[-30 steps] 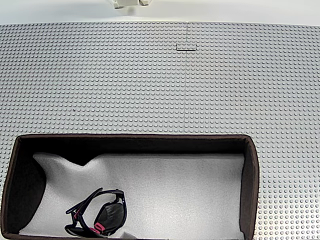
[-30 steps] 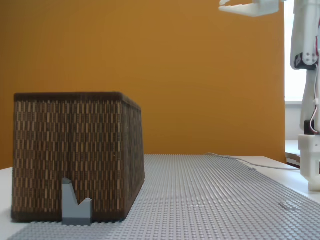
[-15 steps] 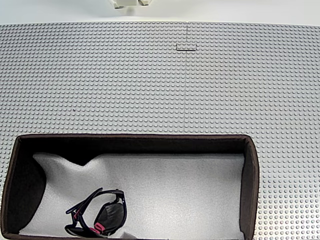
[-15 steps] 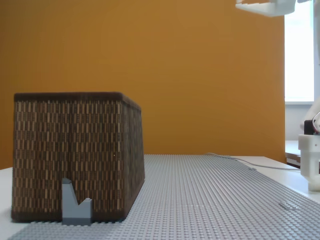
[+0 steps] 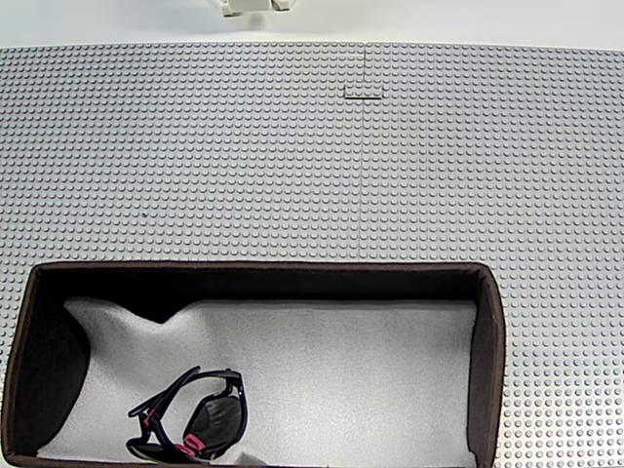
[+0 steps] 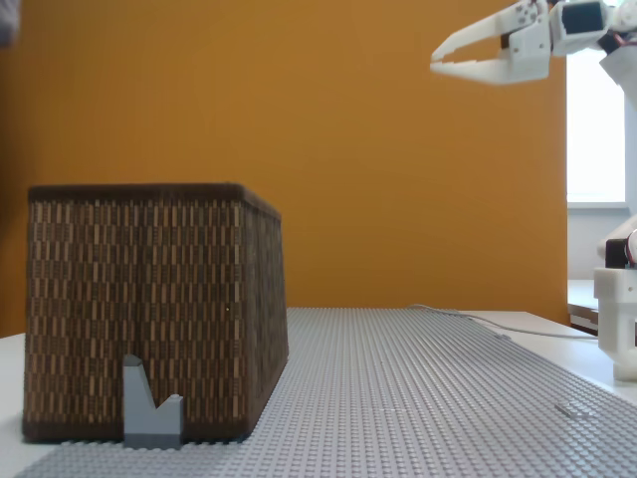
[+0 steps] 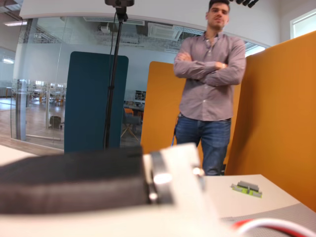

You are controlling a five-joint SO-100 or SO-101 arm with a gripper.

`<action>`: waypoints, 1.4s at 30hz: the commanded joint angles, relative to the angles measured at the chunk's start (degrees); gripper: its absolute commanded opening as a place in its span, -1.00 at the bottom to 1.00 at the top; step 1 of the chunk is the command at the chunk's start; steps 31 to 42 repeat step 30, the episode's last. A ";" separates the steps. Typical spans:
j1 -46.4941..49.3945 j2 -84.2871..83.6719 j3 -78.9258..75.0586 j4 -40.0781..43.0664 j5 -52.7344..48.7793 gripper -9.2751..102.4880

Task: Grasp a glasses and put it in the bin.

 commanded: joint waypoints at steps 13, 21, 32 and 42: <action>1.14 10.11 22.32 -16.44 1.67 -0.84; -0.79 13.62 27.42 -19.07 0.35 -0.84; -1.05 13.71 28.48 -20.04 -0.35 -0.84; -1.05 13.71 28.48 -20.04 -0.35 -0.84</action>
